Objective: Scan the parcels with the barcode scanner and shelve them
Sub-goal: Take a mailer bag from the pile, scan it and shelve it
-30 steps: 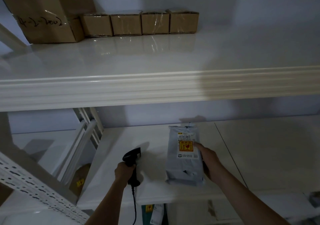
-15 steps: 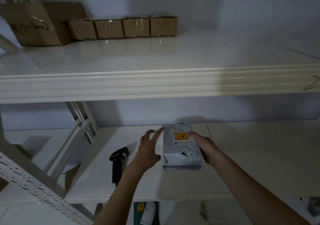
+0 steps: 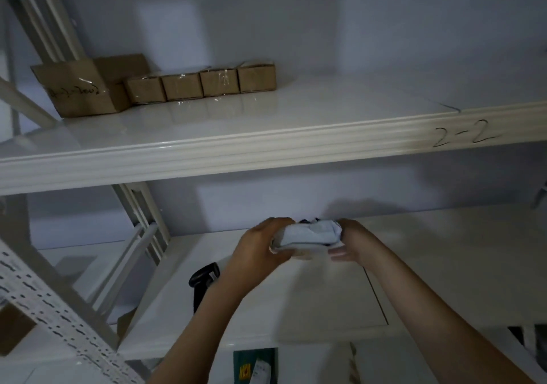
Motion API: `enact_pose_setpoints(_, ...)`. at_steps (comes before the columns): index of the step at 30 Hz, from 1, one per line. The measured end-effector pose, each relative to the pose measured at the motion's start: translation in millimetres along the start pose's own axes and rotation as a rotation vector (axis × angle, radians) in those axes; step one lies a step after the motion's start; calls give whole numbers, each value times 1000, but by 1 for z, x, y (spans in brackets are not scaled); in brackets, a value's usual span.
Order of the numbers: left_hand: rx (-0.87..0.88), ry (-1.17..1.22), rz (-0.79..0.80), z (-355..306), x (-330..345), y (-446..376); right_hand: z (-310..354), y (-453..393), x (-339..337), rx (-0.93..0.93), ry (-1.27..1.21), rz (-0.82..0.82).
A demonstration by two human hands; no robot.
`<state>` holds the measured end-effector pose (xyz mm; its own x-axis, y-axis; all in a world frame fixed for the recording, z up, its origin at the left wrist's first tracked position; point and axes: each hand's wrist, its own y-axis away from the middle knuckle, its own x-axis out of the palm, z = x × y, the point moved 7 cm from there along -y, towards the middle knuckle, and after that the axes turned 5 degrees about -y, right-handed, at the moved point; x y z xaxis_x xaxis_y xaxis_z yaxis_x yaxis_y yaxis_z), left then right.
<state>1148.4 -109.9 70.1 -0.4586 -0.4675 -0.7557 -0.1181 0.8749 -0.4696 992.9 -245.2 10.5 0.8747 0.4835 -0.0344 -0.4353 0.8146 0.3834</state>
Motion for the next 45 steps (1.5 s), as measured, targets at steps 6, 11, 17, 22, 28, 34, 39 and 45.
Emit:
enact_pose_setpoints(6,-50,-126,-30,-24,-50,10,61,100,24,-648,678,51)
enact_pose_setpoints(11,61,-206,-35,-94,-117,23,101,188,39,-889,759,-35)
enact_pose_setpoints(17,158,-185,-119,-163,-210,21,173,273,34,-1033,656,-91)
enact_pose_setpoints(22,147,-100,-224,-191,-251,16,225,307,33,-1104,689,-116)
enact_pose_setpoints(28,193,-9,-372,-231,-291,11,273,351,24,-1229,664,-131)
enact_pose_setpoints(34,355,-51,-559,-281,-313,5,298,380,-4,-1476,451,-258)
enact_pose_setpoints(39,368,-177,-589,-280,-278,-28,295,347,-23,-1584,527,-433)
enact_pose_setpoints(45,247,-240,-363,-225,-190,-77,266,248,-42,-1345,736,-440)
